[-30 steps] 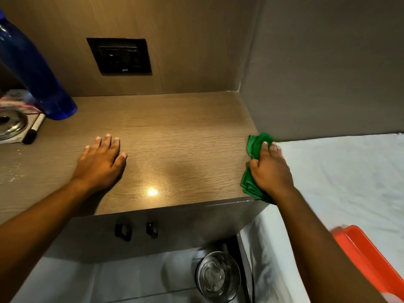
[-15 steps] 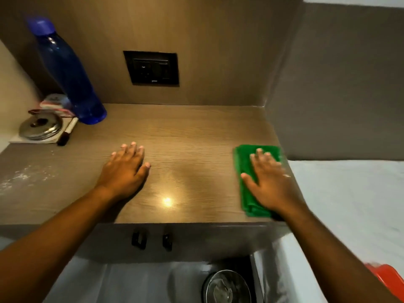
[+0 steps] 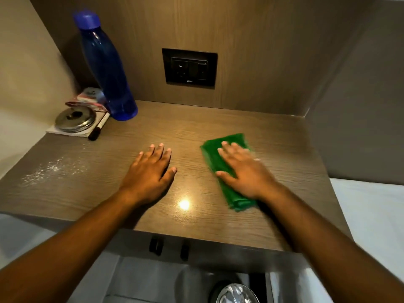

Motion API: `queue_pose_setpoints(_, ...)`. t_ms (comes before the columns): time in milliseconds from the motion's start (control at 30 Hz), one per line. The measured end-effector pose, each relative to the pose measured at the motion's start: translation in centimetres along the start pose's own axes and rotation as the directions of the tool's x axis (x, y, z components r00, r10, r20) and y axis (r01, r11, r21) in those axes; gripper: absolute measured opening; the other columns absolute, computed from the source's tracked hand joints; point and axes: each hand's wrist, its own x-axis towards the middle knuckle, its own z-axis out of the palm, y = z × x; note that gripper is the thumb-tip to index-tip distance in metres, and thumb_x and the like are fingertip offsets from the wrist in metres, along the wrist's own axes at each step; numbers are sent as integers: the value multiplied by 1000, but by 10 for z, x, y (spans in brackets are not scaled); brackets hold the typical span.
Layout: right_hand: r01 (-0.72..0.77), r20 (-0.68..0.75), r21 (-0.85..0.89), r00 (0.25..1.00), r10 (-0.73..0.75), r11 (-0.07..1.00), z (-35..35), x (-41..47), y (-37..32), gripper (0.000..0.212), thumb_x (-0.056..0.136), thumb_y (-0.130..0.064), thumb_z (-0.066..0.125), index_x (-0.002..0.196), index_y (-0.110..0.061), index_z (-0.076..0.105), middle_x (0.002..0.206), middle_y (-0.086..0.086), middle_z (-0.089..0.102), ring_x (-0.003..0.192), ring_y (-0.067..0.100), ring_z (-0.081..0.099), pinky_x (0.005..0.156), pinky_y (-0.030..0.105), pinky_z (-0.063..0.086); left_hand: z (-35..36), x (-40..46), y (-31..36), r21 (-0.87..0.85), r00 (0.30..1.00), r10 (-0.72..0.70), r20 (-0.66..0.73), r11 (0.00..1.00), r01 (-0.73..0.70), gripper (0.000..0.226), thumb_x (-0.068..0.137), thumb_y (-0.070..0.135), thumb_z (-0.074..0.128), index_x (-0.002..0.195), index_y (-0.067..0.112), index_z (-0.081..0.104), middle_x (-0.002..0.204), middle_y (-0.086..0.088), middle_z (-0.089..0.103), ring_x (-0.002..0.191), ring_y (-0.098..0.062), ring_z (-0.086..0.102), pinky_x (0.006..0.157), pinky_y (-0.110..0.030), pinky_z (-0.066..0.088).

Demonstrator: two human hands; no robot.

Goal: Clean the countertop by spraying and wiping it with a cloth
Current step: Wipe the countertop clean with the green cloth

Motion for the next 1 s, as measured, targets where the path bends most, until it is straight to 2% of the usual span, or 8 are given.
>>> queue_pose_setpoints(233, -593, -99, -25, 803, 588, 805, -24, 15, 135, 76, 96, -59, 32, 155, -14, 18, 165, 10, 9, 151, 31, 9, 121, 49, 12, 2, 0, 3, -23, 1000, -9, -10, 1000, 9, 69, 92, 61, 9, 151, 27, 9, 161, 0, 6, 148, -16, -1, 119, -40, 2)
queue_pose_setpoints(367, -856, -106, 105, 497, 862, 506, -33, 70, 132, 81, 91, -56, 32, 155, -8, 16, 164, 14, 9, 150, 36, 6, 120, 54, 6, 2, -2, 7, -33, 1000, -16, -12, 999, 16, 68, 92, 61, 8, 152, 28, 6, 162, 1, 3, 147, -15, -4, 119, -39, -1)
queue_pose_setpoints(433, -887, -32, 124, 444, 896, 444, -35, 104, 113, 80, 92, -51, 30, 155, -6, 11, 165, 15, 4, 150, 37, 1, 120, 54, 1, 3, -3, 7, -53, 1000, -15, -10, 999, 15, 68, 92, 60, 9, 152, 28, 5, 162, 2, 1, 147, -15, -6, 119, -40, -2)
queue_pose_setpoints(533, -850, 3, 93, 520, 854, 518, -28, 152, 57, 78, 93, -43, 31, 154, 0, 9, 163, 21, 3, 150, 40, -1, 119, 54, -1, 6, -3, 5, -42, 999, -24, -28, 999, 22, 67, 92, 59, 10, 152, 29, 5, 162, 2, -1, 147, -13, -8, 119, -39, -4)
queue_pose_setpoints(633, -720, 4, 44, 693, 721, 693, -13, 179, -13, 81, 93, -47, 32, 153, 2, 10, 161, 27, 3, 148, 45, 0, 118, 56, 0, 8, -2, 4, -31, 999, -22, -41, 999, 21, 67, 92, 59, 9, 152, 29, 4, 161, 3, -2, 145, -10, -11, 116, -35, -8)
queue_pose_setpoints(767, -179, 25, -12, 983, 179, 984, -3, 192, -83, 77, 93, -50, 31, 156, -11, 12, 165, 12, 3, 152, 32, 0, 121, 48, 1, 8, -2, 4, -7, 999, -26, -46, 1000, 26, 66, 92, 59, 10, 152, 29, 5, 161, 3, -2, 146, -11, -11, 116, -34, -10)
queue_pose_setpoints(867, 112, 70, -18, 991, -111, 994, -12, 189, -73, 75, 93, -55, 38, 156, -21, 16, 166, 2, 9, 152, 23, 5, 122, 43, 4, 6, -3, 2, -15, 999, -19, -46, 1000, 19, 66, 92, 61, 9, 151, 31, 3, 161, 6, -3, 145, -7, -13, 115, -32, -11)
queue_pose_setpoints(1000, 72, 24, 10, 997, -72, 997, -26, 157, 14, 70, 95, -50, 45, 155, -24, 21, 165, 0, 15, 151, 19, 13, 123, 36, 9, 5, -2, -1, -32, 999, -9, -39, 999, 8, 67, 92, 62, 10, 151, 31, 7, 161, 7, -1, 145, -6, -11, 115, -31, -10)
